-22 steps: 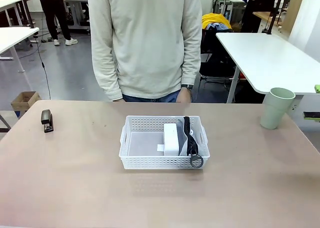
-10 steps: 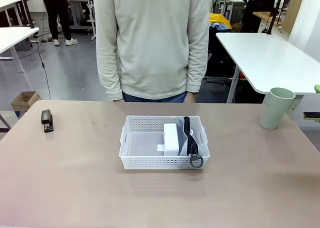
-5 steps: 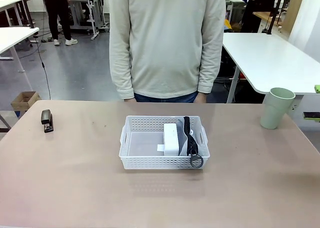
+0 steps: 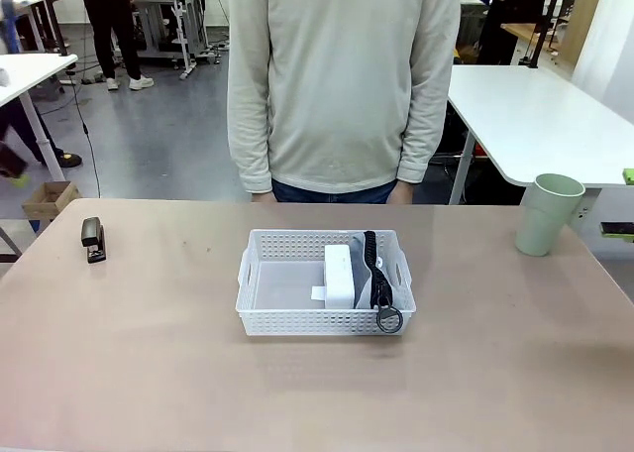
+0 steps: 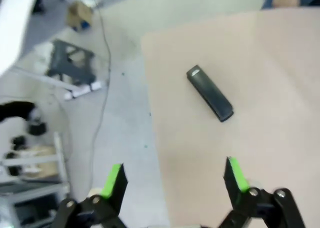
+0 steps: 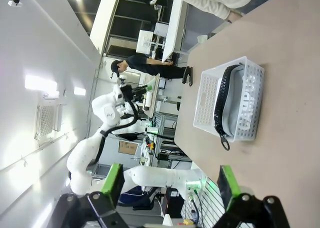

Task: Efficiently arrange items inside the basket to fit them all.
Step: Pick up the Stapler and place it inside the Organizing basket.

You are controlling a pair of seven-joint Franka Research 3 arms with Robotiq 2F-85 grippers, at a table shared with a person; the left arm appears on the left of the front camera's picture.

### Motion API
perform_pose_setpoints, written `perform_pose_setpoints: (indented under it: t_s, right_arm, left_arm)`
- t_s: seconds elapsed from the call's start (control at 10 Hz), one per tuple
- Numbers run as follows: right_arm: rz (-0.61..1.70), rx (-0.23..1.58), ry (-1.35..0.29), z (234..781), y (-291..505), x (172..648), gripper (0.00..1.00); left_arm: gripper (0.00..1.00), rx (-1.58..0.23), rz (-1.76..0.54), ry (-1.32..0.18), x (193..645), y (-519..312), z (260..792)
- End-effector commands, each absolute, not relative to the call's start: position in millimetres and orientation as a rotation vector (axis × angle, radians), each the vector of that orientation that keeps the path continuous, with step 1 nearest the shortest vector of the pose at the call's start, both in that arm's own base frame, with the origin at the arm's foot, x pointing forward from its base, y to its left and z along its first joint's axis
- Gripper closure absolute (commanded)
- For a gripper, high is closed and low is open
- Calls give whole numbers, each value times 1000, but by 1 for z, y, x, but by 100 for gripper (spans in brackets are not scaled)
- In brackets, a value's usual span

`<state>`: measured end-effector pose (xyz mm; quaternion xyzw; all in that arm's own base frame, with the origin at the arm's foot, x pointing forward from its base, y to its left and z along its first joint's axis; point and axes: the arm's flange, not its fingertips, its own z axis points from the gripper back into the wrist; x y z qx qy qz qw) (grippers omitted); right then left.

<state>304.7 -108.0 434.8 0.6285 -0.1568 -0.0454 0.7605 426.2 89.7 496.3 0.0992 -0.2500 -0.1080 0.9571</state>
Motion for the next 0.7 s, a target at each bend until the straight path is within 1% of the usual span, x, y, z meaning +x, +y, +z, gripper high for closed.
perform_pose_setpoints:
  t_s: [0.0,0.2,0.3,0.6]
  right_arm:
    - [-93,1382,-361,437,-109,306,0]
    - [-93,1382,-361,437,-109,306,0]
    - [-93,1382,-361,437,-109,306,0]
    - [-93,1382,-361,437,-109,306,0]
  left_arm:
    - [0,279,-248,-405,473,95,489]
    - [0,336,-218,-354,496,91,467]
    - [0,305,-192,-314,506,91,457]
    - [0,76,-125,-224,539,89,442]
